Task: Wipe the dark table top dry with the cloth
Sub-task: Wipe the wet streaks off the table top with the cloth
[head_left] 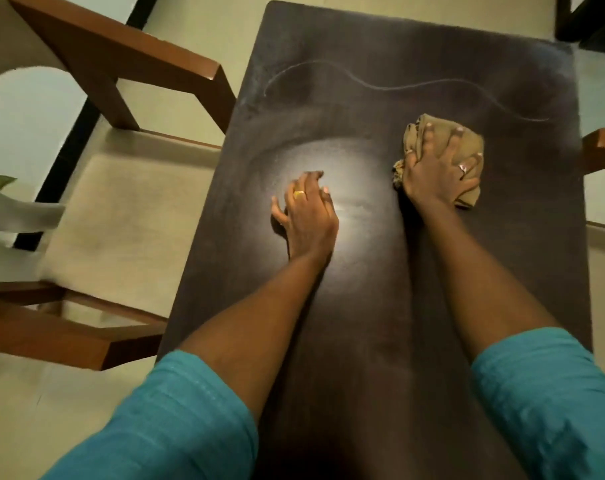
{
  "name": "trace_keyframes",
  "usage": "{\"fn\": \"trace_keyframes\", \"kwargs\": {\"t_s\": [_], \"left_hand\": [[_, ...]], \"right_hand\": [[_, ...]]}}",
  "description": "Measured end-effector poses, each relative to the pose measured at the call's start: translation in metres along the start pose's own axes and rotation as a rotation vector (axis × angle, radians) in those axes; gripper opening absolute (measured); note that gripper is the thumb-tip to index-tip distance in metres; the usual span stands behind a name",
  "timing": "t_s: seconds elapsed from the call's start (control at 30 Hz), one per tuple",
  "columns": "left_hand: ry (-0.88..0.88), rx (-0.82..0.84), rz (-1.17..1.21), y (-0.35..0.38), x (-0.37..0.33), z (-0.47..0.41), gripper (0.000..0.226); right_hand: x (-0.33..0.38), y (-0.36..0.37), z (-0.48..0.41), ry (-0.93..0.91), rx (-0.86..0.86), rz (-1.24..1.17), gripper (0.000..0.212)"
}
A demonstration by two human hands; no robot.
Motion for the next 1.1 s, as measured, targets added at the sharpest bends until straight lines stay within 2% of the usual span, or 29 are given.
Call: {"fn": "trace_keyframes", "kwargs": {"t_s": [0.2, 0.37, 0.43, 0.57, 0.7, 0.8, 0.87, 0.97, 1.1], "left_hand": [[-0.251, -0.142, -0.154, -0.076, 0.08, -0.075, 0.036], [-0.362, -0.112, -0.224, -0.099, 0.119, -0.109, 0.03], [-0.41, -0.107, -0.148, -0.097, 0.123, -0.118, 0.029], [-0.517, -0.176, 0.149, -0.092, 0.129, -0.119, 0.03], [-0.527, -0.363, 0.352, -0.098, 0.131, -0.114, 0.033], [-0.566, -0.422, 0.42, -0.1, 0.134, -0.113, 0.036], [-0.592, -0.383, 0.377, -0.097, 0.134, -0.115, 0.037], [-0.572, -0.276, 0.159, -0.098, 0.125, -0.13, 0.036], [-0.376, -0.067, -0.118, -0.092, 0.098, -0.164, 0.036]], "right_hand": [[0.081, 0.016, -0.001, -0.071, 0.012, -0.001, 0.056], [0.171, 0.035, 0.004, -0.224, 0.044, 0.034, 0.058], [0.205, 0.044, 0.008, -0.328, 0.049, 0.088, 0.058], [0.251, 0.063, 0.025, -0.604, 0.084, 0.228, 0.055], [0.249, 0.072, 0.043, -0.86, 0.095, 0.332, 0.053], [0.234, 0.075, 0.057, -1.029, 0.106, 0.371, 0.065], [0.228, 0.076, 0.056, -1.09, 0.12, 0.4, 0.067], [0.235, 0.07, 0.038, -1.075, 0.106, 0.438, 0.064], [0.258, 0.058, -0.001, -0.923, 0.105, 0.345, 0.054]]}}
Point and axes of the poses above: each hand's wrist, its own z-axis away from the middle knuckle, its own y-axis out of the palm, x = y × z, the point moved 5 cm from there along -z, towards the middle knuckle, and after that the axes turned 10 degrees about x, right-handed, at the moved point
